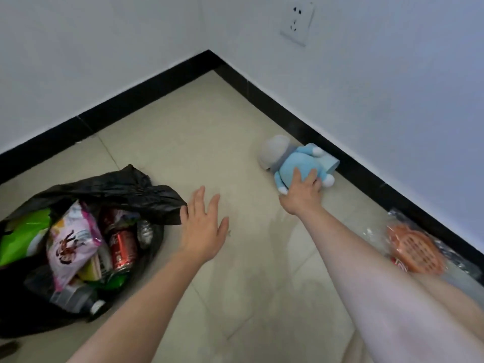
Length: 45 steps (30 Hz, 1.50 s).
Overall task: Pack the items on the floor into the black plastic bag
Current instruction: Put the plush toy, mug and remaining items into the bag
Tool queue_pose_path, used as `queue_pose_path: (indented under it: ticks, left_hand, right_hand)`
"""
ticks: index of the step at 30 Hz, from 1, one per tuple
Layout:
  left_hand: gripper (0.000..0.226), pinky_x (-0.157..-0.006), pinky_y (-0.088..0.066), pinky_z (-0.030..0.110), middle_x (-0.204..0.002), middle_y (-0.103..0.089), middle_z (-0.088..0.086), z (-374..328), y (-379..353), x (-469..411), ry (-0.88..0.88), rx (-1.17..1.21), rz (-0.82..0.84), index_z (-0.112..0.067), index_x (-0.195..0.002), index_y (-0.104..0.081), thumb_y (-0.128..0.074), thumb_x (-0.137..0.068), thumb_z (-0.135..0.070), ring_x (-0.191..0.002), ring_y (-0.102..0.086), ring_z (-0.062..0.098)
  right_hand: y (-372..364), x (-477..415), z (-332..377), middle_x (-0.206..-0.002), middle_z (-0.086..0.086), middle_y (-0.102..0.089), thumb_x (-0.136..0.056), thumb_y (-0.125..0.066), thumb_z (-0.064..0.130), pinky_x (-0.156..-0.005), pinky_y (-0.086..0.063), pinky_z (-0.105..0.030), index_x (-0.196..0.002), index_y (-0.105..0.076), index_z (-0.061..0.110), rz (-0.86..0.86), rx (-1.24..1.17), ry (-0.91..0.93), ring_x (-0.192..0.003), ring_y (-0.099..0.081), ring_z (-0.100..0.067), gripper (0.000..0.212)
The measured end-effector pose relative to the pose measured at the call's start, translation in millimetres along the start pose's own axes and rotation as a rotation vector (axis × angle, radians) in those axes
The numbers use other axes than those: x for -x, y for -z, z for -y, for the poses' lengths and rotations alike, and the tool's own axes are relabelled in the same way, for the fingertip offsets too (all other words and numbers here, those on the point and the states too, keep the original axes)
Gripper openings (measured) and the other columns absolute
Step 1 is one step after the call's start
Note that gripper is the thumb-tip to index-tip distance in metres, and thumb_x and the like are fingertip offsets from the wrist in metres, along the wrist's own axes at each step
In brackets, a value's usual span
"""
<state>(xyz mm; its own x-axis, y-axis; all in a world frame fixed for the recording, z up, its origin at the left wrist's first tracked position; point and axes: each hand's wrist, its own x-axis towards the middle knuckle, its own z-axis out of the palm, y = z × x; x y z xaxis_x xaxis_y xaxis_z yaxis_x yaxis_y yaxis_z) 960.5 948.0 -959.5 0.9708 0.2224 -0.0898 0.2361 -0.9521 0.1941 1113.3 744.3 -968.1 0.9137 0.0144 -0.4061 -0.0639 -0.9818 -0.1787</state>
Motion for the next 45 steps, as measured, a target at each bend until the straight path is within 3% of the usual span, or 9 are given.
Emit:
queue_pose_path:
  ticks: [5,8,11,20,24,28,37,42,45]
  left_hand:
    - [0.063,-0.114,-0.001,0.064,-0.162,0.004,0.015,1,-62,33,0.084,-0.160,0.265,-0.020,-0.154,-0.016,-0.030,-0.099,-0.048,-0.150,0.008,0.031]
    - [0.067,-0.113,0.006,0.063,-0.163,0.007,0.013,15,-87,61,0.125,-0.182,0.411,-0.023,-0.155,-0.008,-0.027,-0.099,-0.053,-0.150,0.009,0.029]
    - [0.065,-0.118,-0.009,0.055,-0.164,0.009,0.006,33,-105,80,0.152,-0.016,0.612,-0.028,-0.155,-0.008,-0.027,-0.099,-0.055,-0.151,0.006,0.025]
    - [0.061,-0.117,-0.026,0.045,-0.165,0.003,0.003,50,-104,80,0.140,0.142,0.647,-0.024,-0.154,-0.022,-0.034,-0.100,-0.051,-0.151,0.000,0.022]
    - [0.047,-0.112,-0.034,0.039,-0.158,-0.028,0.004,66,-83,83,0.184,0.308,0.452,-0.021,-0.140,-0.047,-0.045,-0.098,-0.042,-0.143,-0.032,0.025]
    - [0.035,-0.090,-0.050,0.036,-0.119,-0.061,-0.001,98,-36,96,0.190,0.361,0.152,-0.018,-0.114,-0.065,-0.047,-0.094,-0.040,-0.108,-0.061,0.021]
    - [0.031,-0.077,-0.052,0.041,-0.115,-0.056,0.009,209,7,159,0.651,0.276,-0.012,-0.013,-0.118,-0.062,-0.062,-0.090,-0.027,-0.093,-0.064,0.033]
    - [0.022,-0.065,-0.044,0.038,-0.108,-0.054,0.017,230,-4,195,0.891,0.331,-0.158,-0.007,-0.105,-0.056,-0.063,-0.088,-0.021,-0.084,-0.061,0.040]
    - [0.021,-0.062,-0.037,0.036,-0.096,-0.054,0.015,232,10,197,1.102,0.395,-0.450,-0.009,-0.090,-0.049,-0.065,-0.086,-0.022,-0.081,-0.057,0.035]
  right_hand:
    - [-13,-47,-21,-0.159,-0.019,0.026,-0.081,-0.067,0.056,-0.117,-0.013,-0.061,-0.154,0.017,0.030,-0.167,0.011,0.084,-0.146,0.013,-0.049,0.114]
    - [-26,-64,-27,-0.163,-0.017,0.008,-0.076,-0.071,0.059,-0.116,-0.016,-0.062,-0.152,0.022,0.028,-0.119,-0.041,0.058,-0.148,0.002,-0.047,0.124]
    - [-41,-69,-28,-0.155,-0.020,-0.019,-0.073,-0.068,0.068,-0.109,-0.030,-0.055,-0.155,0.014,0.020,-0.098,0.003,0.031,-0.139,-0.027,-0.043,0.125]
    - [-75,-48,-6,-0.151,-0.020,-0.036,-0.089,-0.062,0.048,-0.106,-0.039,-0.041,-0.153,-0.014,0.000,0.003,-0.174,-0.118,-0.136,-0.042,-0.037,0.092]
    - [-65,-32,31,-0.145,-0.019,-0.048,-0.086,-0.068,0.042,-0.103,-0.046,-0.041,-0.144,-0.028,-0.002,0.086,-0.436,-0.119,-0.129,-0.052,-0.035,0.082]
    - [-51,6,99,-0.140,-0.018,-0.052,-0.090,-0.065,0.039,-0.094,-0.043,-0.033,-0.138,-0.038,0.004,0.033,-0.677,-0.021,-0.124,-0.054,-0.035,0.066]
    - [-46,139,250,-0.131,-0.009,-0.043,-0.084,-0.071,0.034,-0.102,-0.045,-0.038,-0.137,-0.035,0.009,-0.015,-1.065,0.613,-0.121,-0.049,-0.023,0.068]
    - [-81,198,254,-0.132,-0.004,-0.038,-0.085,-0.067,0.037,-0.099,-0.041,-0.019,-0.141,-0.032,0.011,0.156,-0.836,0.922,-0.119,-0.047,-0.012,0.071]
    - [-109,210,239,-0.131,-0.006,-0.037,-0.090,-0.061,0.032,-0.094,-0.040,-0.027,-0.145,-0.030,0.012,0.283,-0.544,1.045,-0.114,-0.045,-0.014,0.066]
